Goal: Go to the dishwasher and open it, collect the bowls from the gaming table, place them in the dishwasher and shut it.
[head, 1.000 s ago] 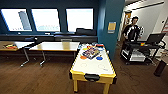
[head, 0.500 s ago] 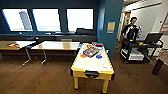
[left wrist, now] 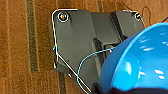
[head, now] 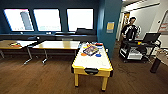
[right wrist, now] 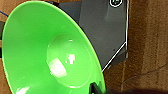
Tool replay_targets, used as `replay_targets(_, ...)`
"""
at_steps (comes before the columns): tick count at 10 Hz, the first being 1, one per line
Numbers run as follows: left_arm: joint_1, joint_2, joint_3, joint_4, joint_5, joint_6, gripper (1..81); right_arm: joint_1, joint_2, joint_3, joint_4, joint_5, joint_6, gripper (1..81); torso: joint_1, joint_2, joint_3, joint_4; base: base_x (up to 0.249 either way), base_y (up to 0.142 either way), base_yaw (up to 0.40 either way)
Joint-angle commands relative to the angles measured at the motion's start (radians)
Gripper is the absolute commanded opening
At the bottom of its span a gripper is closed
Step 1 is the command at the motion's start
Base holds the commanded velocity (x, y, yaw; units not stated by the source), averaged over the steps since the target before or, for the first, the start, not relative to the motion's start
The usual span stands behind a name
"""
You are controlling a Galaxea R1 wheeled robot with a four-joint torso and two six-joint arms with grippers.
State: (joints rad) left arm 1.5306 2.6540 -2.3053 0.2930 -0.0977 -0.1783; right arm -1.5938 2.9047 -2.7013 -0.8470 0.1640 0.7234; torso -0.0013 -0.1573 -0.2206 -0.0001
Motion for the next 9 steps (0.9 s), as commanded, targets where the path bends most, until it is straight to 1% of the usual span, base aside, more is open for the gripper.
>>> replay_targets(1, -0.037, -0.023, 0.003, 0.018, 0.046, 0.01, 1.0, 0.031, -0.014, -0.004, -0.014, -0.029, -0.002, 1.0, 0.001, 0.0, 0.0, 0.0, -0.129, 0.0, 0.0)
replay_targets(2, -0.037, -0.023, 0.003, 0.02, 0.046, 0.01, 1.0, 0.033, -0.014, -0.004, -0.014, -0.029, -0.002, 1.0, 0.001, 0.0, 0.0, 0.0, -0.082, 0.0, 0.0)
replay_targets(7, -0.037, -0.02, 0.003, 0.017, 0.043, 0.01, 1.0, 0.034, -0.013, -0.004, -0.012, -0.029, -0.001, 1.0, 0.001, -0.001, 0.0, 0.0, 0.0, 0.0, 0.0)
replay_targets(9, -0.031, -0.023, 0.003, 0.014, 0.003, 0.008, 1.0, 0.033, -0.013, -0.004, -0.01, -0.029, -0.001, 1.0, 0.001, -0.001, 0.0, 0.0, 0.0, 0.0, 0.0)
